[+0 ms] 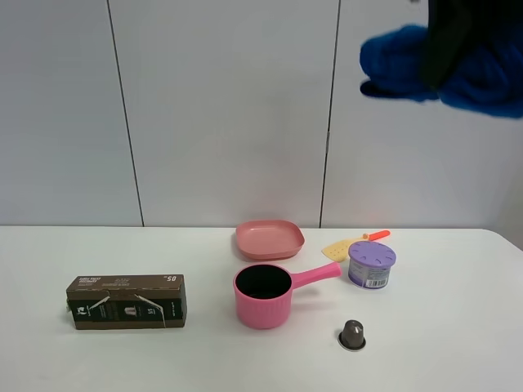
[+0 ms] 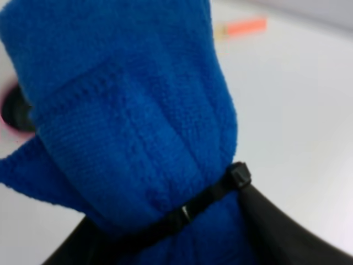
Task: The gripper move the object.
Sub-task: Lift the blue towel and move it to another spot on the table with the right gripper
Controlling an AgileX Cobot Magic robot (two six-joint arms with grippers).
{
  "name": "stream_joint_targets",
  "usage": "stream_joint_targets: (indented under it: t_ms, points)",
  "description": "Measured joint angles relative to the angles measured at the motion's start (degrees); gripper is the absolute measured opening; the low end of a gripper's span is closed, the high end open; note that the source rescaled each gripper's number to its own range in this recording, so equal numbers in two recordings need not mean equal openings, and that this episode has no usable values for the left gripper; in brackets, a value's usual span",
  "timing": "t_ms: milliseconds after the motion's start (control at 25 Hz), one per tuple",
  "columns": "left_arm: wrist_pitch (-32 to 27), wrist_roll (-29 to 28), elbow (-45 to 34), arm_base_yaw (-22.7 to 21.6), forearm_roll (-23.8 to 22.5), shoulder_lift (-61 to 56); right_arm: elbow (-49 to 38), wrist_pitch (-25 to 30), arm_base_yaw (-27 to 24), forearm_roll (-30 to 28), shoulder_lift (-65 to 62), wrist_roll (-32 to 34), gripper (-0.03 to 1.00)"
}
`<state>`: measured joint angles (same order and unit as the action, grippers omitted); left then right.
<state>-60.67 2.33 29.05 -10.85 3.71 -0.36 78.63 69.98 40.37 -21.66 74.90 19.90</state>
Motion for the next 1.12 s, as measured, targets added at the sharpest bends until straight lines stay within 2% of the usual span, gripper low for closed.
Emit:
stream_joint_targets:
  t_ms: [80,200,400,560,800,960,1120]
  points:
    - [0.0,0.0,0.0,0.0,0.0,0.0,-4.77,-0.93,-0.16,0.13,-1.28,3.9,0.0]
    - [0.0,0.0,0.0,0.0,0.0,0.0,-12.15,-5.88,-2.42,0.4,-3.88,10.51,0.0]
    - [0.0,0.0,0.0,0.0,0.0,0.0,-26.48,-16.92,-10.43,0.4,-7.66,16.86,0.0]
    - [0.0,0.0,0.0,0.0,0.0,0.0,-33.87,-24.93,-18.62,0.4,-8.03,17.28,0.0]
    - [0.0,0.0,0.0,0.0,0.0,0.0,-40.24,-36.95,-27.33,3.23,-7.6,17.86,0.0]
    - [0.0,0.0,0.0,0.0,0.0,0.0,-41.58,-42.47,-29.74,5.03,-2.2,17.07,0.0]
    - [0.0,0.0,0.0,0.0,0.0,0.0,-41.58,-50.76,-29.87,7.14,7.06,13.73,0.0]
